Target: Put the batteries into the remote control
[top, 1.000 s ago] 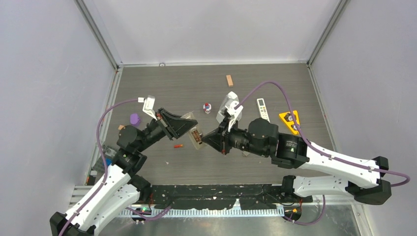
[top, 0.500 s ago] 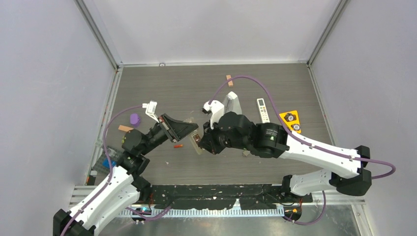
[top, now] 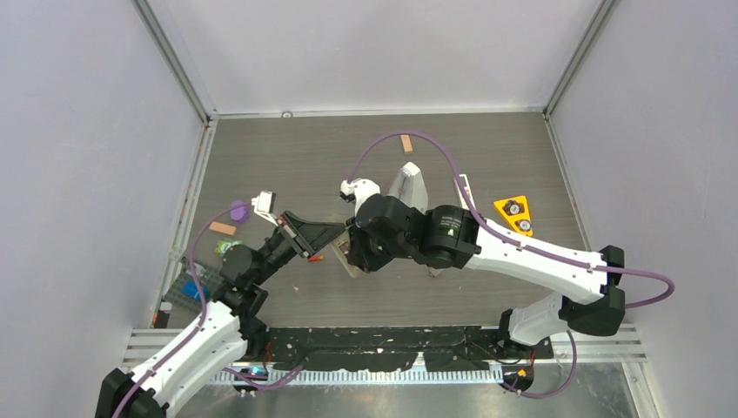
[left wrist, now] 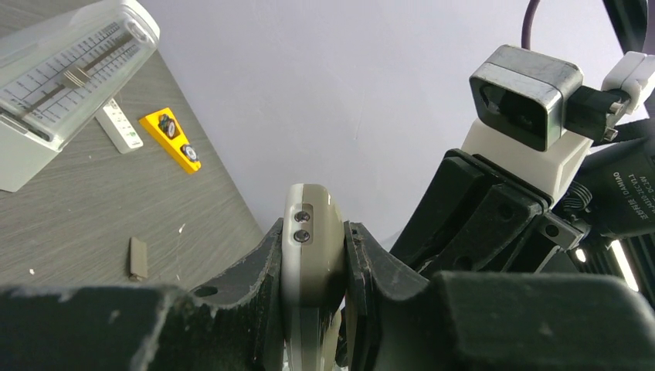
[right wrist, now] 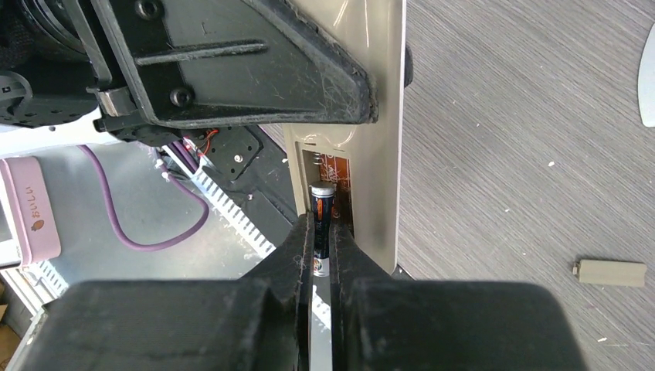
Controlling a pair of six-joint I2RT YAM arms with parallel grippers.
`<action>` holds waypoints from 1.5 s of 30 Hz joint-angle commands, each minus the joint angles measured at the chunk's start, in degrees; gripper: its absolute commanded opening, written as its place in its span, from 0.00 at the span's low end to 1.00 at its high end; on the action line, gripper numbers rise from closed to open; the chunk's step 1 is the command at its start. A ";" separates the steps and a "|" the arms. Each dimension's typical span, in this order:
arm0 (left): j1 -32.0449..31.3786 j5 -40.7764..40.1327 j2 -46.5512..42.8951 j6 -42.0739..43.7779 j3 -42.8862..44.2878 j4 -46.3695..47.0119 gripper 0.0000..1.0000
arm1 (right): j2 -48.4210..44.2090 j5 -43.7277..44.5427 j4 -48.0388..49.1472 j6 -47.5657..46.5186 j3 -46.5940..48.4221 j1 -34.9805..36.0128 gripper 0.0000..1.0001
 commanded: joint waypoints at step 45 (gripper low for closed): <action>0.13 -14.72 1.08 -22.39 -8.98 15.00 0.00 | -7.86 -4.04 10.32 -3.68 -3.05 -4.37 0.33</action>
